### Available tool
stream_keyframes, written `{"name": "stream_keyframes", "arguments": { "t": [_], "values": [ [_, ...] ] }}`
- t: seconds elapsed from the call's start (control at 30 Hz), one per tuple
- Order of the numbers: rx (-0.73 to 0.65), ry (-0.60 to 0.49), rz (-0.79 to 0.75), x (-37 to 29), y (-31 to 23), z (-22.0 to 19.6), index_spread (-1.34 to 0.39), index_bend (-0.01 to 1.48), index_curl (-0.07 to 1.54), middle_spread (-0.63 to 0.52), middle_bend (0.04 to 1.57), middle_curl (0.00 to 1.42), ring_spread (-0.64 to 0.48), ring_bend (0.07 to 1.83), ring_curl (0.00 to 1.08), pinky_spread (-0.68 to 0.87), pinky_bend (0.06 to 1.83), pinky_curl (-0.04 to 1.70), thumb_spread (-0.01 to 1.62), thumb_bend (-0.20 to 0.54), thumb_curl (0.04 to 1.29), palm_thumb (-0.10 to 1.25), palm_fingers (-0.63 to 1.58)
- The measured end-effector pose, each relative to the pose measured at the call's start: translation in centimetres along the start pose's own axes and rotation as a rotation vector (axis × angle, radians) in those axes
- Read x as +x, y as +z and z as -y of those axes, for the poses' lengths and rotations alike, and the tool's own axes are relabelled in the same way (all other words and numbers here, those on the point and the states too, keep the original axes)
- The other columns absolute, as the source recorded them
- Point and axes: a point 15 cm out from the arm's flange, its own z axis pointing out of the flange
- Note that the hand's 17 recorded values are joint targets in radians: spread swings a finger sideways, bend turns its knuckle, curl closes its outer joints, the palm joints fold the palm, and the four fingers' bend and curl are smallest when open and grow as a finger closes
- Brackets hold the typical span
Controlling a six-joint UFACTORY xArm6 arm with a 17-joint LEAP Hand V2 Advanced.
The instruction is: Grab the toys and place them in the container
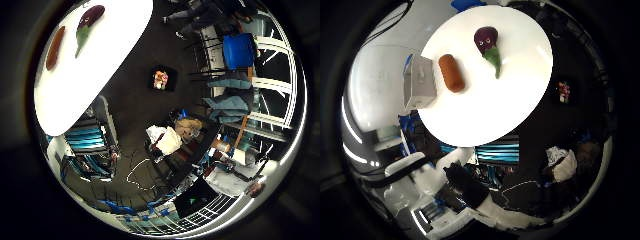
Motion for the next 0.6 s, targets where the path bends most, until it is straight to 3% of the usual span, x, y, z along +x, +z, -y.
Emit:
{"name": "stream_keyframes", "arguments": {
  "t": [0.27, 0.6],
  "values": [
    [0.014, 0.016, -0.006, -0.9, -3.6, 2.3, -0.31, 0.15, 0.27, 0.13, 0.20, 0.32, 0.23, 0.34, 0.26, 0.46, 0.51, 0.30, 1.10, -0.022, 0.23, 0.22, 0.13],
    [-0.014, 0.067, 0.018, -2.4, -3.9, 6.2, -0.31, 0.16, 0.27, 0.14, 0.20, 0.32, 0.24, 0.35, 0.25, 0.46, 0.53, 0.30, 1.10, -0.021, 0.24, 0.21, 0.12]
  ]
}}
